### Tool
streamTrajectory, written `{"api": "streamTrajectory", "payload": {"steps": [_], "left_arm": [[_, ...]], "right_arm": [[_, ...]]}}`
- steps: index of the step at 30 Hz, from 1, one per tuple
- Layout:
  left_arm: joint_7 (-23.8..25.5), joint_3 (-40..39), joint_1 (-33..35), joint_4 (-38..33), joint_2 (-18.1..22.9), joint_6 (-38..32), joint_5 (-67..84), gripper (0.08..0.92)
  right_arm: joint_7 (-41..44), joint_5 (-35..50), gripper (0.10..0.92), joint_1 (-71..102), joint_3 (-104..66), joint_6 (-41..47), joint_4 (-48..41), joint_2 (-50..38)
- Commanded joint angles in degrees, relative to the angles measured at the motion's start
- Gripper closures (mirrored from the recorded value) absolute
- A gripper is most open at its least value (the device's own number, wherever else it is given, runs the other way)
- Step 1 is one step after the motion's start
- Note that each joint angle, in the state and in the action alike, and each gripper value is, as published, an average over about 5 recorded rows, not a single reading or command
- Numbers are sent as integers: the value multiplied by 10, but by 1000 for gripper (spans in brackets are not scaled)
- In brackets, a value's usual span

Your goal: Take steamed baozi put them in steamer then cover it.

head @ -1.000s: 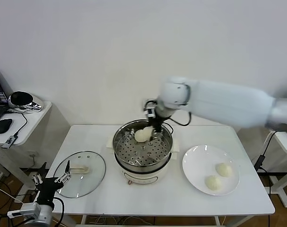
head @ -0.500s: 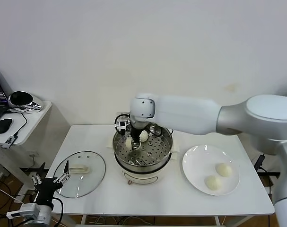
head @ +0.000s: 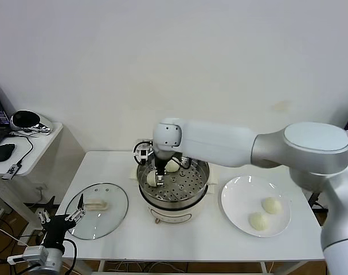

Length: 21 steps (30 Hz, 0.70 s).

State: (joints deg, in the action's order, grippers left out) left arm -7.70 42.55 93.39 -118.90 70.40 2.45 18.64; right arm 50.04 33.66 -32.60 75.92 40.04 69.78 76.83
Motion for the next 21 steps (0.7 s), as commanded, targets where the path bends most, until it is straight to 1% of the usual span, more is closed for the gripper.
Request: {"api": "streamTrajectory", "payload": {"steps": [1, 5, 9, 15, 18, 21], "left_arm": [[0, -3, -2, -1, -1, 1, 0, 177], [0, -7, -4, 0, -3, 2, -1, 177], [0, -10, -4, 0, -4, 2, -1, 177], [0, -11, -4, 0, -8, 2, -3, 177], [0, -11, -5, 1, -8, 2, -4, 177], [0, -13, -4, 2, -7, 3, -7, 177]], "right_arm": [[89, -25, 203, -90, 5, -27, 78, -99], [143, -64, 203, -148, 39, -74, 155, -204], [173, -113, 203, -168, 59, -115, 214, -305], [193, -203, 203, -127, 57, -181, 248, -454], [196, -249, 203, -85, 45, -205, 253, -499], [192, -287, 203, -27, 15, -224, 251, -526]]}}
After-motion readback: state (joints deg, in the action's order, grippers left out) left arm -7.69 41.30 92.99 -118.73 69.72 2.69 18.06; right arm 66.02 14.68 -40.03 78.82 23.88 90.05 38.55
